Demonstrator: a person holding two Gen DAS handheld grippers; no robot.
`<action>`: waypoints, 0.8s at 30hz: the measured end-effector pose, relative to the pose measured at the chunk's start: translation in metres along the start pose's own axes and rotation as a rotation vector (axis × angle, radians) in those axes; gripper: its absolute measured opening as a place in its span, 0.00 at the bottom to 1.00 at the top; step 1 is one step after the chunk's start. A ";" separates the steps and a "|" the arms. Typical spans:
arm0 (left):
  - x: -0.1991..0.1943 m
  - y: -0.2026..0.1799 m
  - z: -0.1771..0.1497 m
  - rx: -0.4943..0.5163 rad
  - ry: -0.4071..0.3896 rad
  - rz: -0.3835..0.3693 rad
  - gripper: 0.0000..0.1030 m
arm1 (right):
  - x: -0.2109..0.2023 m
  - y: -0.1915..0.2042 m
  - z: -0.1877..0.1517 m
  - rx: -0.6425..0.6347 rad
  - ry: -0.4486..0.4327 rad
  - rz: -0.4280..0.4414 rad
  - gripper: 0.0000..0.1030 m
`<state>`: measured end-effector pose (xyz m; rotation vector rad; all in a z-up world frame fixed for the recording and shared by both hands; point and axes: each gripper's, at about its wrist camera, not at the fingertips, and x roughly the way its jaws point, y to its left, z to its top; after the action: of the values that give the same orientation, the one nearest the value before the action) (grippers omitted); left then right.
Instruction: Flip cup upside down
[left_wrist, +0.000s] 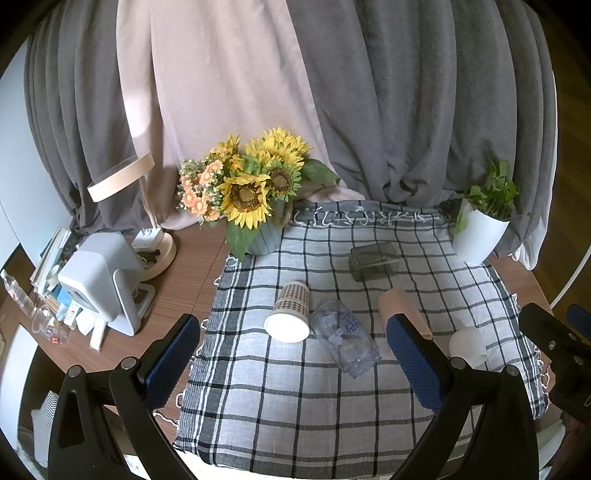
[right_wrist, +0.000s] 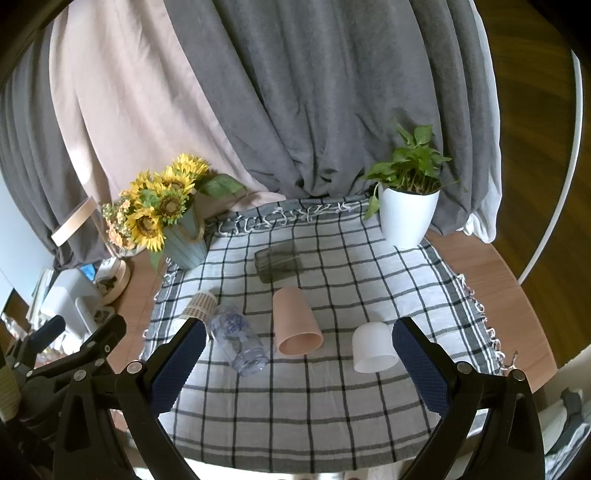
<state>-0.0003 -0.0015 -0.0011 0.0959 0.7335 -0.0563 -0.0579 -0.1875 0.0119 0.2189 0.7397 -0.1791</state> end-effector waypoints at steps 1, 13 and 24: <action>0.000 0.000 0.000 0.000 0.000 0.000 1.00 | 0.000 0.000 0.000 0.000 0.001 0.000 0.99; 0.001 0.000 -0.002 0.001 0.003 -0.004 1.00 | 0.002 -0.001 -0.001 0.000 0.005 0.002 0.99; 0.002 0.000 -0.002 0.002 0.006 -0.003 1.00 | 0.003 0.000 -0.001 -0.001 0.007 0.000 0.99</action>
<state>0.0002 -0.0017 -0.0042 0.0963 0.7392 -0.0599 -0.0568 -0.1873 0.0091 0.2189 0.7463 -0.1785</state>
